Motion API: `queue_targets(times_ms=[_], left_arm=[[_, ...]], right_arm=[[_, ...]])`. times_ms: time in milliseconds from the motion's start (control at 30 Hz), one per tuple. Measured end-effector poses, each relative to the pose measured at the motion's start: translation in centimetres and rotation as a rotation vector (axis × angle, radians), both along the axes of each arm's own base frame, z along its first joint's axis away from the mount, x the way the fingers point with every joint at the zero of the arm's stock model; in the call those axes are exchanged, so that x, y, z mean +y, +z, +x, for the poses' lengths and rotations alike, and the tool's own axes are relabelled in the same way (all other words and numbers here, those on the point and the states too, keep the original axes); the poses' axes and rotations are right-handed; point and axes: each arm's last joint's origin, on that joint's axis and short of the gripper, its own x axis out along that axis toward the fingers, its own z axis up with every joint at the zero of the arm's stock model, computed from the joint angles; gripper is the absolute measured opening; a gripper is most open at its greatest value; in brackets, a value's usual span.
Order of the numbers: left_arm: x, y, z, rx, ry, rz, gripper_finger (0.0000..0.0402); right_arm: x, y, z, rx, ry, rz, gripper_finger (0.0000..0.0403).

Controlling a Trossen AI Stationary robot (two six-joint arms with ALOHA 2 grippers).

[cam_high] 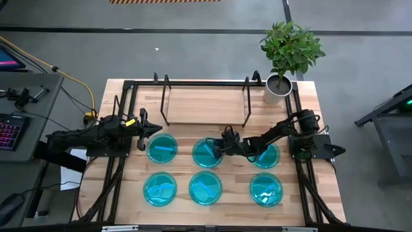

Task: Place and stack plates onto a shelf
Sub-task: Put the blue plate on the shelf

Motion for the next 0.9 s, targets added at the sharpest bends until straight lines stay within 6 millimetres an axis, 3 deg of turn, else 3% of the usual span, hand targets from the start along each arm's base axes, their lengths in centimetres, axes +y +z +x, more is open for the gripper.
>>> queue_targets(times_ms=[67,200,667,900], left_arm=[[0.0,0.0,0.0,0.000,0.000,0.000,0.0000],[0.0,0.0,0.0,0.000,-0.001,0.000,0.0000],[0.0,0.0,0.0,0.000,0.000,0.000,0.0000],[0.0,0.0,0.0,0.000,0.000,0.000,0.0000]], right_arm=[[0.0,0.0,0.0,0.002,0.011,-0.008,0.0013],[-0.4,0.8,0.0,0.008,0.067,0.009,0.0004],[-1.0,8.6,-1.3,-0.078,0.155,-0.068,0.0000],[-2.0,10.2,-1.2,-0.160,0.106,-0.117,0.0000]])
